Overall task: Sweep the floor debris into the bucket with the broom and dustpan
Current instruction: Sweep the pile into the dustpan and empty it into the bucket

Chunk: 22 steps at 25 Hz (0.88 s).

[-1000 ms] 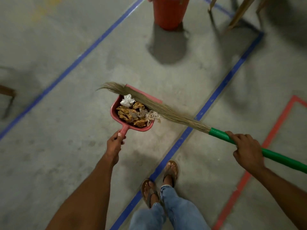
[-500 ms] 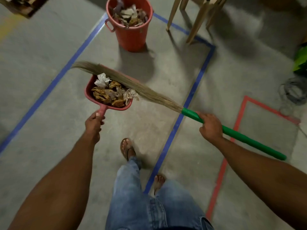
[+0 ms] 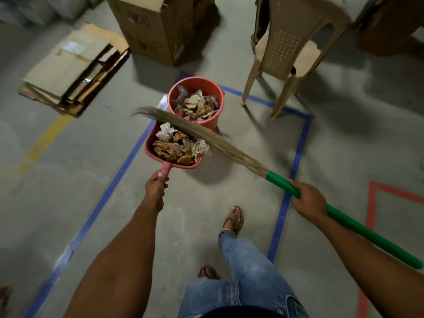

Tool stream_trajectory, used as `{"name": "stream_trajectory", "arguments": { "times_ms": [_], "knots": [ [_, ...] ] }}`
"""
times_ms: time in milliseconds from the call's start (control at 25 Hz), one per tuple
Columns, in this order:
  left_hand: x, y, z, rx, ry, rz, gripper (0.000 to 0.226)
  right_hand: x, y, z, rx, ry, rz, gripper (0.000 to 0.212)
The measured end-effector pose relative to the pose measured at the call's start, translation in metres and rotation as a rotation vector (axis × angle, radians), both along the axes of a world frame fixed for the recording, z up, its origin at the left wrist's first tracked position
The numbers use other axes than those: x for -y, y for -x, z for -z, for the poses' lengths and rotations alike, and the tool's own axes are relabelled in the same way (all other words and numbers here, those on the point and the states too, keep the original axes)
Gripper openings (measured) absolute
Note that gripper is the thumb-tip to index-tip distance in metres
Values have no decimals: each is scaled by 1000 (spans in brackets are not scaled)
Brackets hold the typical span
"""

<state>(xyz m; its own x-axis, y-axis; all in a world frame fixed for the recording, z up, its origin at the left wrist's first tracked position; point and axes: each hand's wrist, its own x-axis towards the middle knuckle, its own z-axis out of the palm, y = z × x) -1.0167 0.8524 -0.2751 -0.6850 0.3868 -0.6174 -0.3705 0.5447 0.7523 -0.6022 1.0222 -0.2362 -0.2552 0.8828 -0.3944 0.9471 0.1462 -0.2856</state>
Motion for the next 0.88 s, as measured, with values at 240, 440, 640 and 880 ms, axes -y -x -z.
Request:
{"name": "stream_trajectory", "arguments": {
  "times_ms": [240, 440, 640, 880],
  "knots": [
    [-145, 66, 5, -14, -21, 3, 36, -126, 67, -18, -147, -6, 129, 78],
    [-228, 111, 29, -27, -40, 6, 36, -199, 98, -22, -230, 62, 217, 81],
    [-273, 151, 61, 4, 9, 46, 36, -225, 124, -11, -404, 278, 402, 85],
    [-322, 198, 69, -87, 148, 131, 37, -200, 166, -4, -395, 403, 670, 57]
  ]
}}
